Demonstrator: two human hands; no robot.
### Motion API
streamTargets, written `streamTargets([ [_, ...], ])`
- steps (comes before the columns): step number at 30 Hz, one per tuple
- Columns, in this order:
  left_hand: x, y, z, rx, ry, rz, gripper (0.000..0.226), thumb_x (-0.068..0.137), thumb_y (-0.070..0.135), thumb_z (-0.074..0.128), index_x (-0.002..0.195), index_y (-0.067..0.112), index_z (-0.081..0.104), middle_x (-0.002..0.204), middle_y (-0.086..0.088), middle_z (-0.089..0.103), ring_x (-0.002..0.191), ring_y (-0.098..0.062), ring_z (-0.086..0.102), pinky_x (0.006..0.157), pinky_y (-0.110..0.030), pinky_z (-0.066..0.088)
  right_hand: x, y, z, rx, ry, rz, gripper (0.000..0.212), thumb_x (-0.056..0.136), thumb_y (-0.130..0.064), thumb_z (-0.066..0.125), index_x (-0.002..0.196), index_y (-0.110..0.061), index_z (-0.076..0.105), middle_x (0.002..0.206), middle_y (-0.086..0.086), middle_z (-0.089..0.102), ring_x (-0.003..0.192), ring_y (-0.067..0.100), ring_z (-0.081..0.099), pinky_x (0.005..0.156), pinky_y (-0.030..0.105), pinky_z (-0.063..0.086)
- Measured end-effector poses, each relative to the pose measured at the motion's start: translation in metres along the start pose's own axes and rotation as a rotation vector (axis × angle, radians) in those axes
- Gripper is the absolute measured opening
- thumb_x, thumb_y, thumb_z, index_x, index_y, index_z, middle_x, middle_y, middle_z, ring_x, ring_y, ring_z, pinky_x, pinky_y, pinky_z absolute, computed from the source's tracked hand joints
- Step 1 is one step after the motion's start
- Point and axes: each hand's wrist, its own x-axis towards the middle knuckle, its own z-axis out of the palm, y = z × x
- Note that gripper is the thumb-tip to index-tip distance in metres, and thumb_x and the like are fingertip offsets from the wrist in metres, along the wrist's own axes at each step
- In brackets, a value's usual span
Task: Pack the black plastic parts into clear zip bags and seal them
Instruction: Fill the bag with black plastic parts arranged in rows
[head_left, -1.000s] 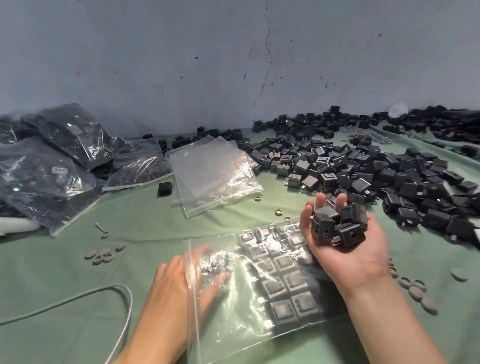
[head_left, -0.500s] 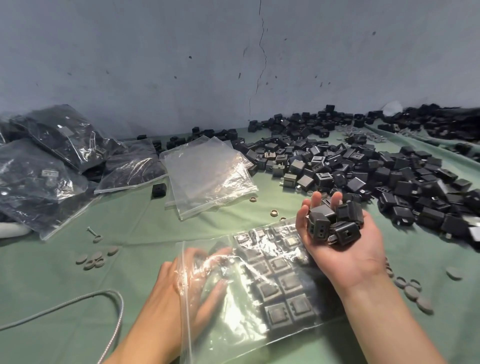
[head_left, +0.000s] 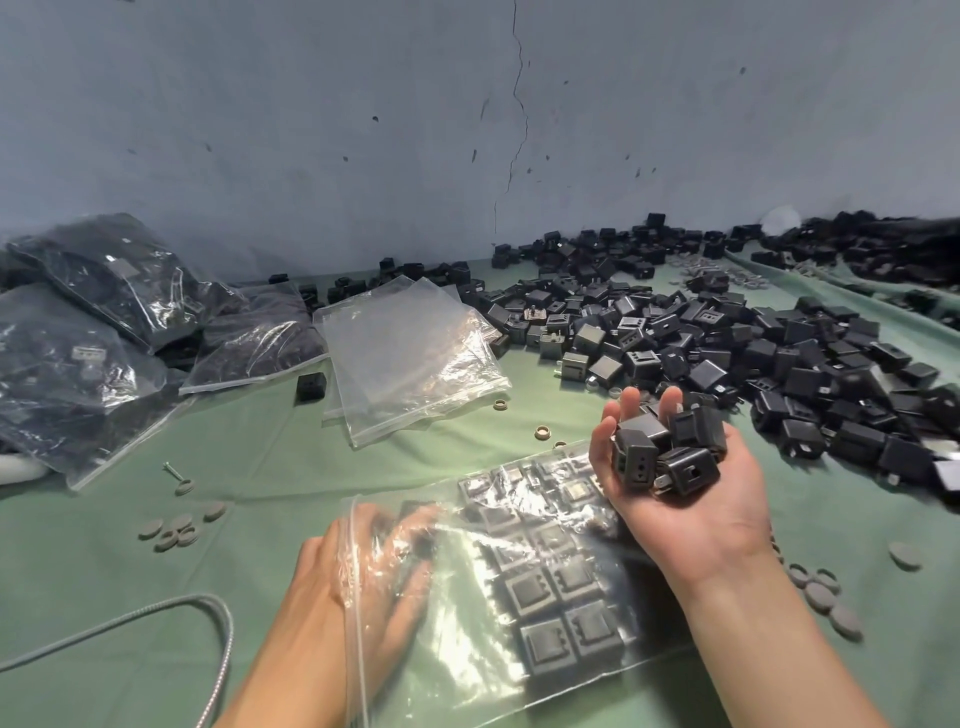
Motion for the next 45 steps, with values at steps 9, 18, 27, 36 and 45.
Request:
streamTargets([
  [9,0.008,0.006,0.004,-0.215,-0.035,-0.022,0.056,0.091,0.034,0.053,0.141,0.05,0.035,0.116,0.026,0.054,0.104,-0.004,0.056,0.096,-0.028,0.05,0.001,-0.002,-0.002,-0.008,-0.004,-0.003,0.029,0.082,-0.031,0.06,0.106,-0.02,0.07,0.124,0.011,0.068,0.107,0.025,0.063,0.083,0.039,0.056],
  [18,-0.004,-0.007,-0.007,-0.263,-0.007,-0.115,0.043,0.097,0.029,0.043,0.132,0.054,0.044,0.128,0.03,0.043,0.122,0.001,0.035,0.102,-0.027,0.034,-0.001,0.01,-0.005,-0.04,0.0,0.035,0.025,0.093,-0.036,0.056,0.104,-0.018,0.071,0.119,0.013,0.07,0.097,0.031,0.069,0.088,0.049,0.056],
  [27,0.0,0.049,-0.05,-0.494,0.471,-0.107,0.021,0.093,0.025,0.047,0.092,0.04,0.062,0.098,0.025,0.06,0.083,0.005,0.058,0.065,-0.015,0.044,-0.018,0.045,-0.004,-0.034,-0.008,0.145,0.03,0.095,-0.043,0.054,0.1,-0.018,0.07,0.118,0.013,0.069,0.11,0.035,0.066,0.099,0.055,0.05],
  [36,-0.012,0.082,-0.035,-0.584,0.153,0.153,0.031,0.091,0.047,0.058,0.12,0.042,0.049,0.109,0.021,0.053,0.104,-0.003,0.054,0.082,-0.011,0.04,-0.043,0.068,-0.013,-0.075,-0.018,0.229,0.028,0.097,-0.038,0.048,0.092,-0.018,0.069,0.111,0.012,0.068,0.105,0.037,0.067,0.097,0.051,0.048],
  [45,-0.035,-0.02,-0.051,-0.401,0.234,-0.39,0.036,0.088,0.015,0.067,0.118,0.032,0.054,0.111,0.011,0.052,0.103,-0.014,0.059,0.084,-0.027,0.041,-0.05,0.035,-0.006,0.052,0.003,0.043,0.026,0.082,-0.025,0.062,0.102,-0.01,0.069,0.115,0.021,0.067,0.099,0.039,0.069,0.09,0.048,0.057],
])
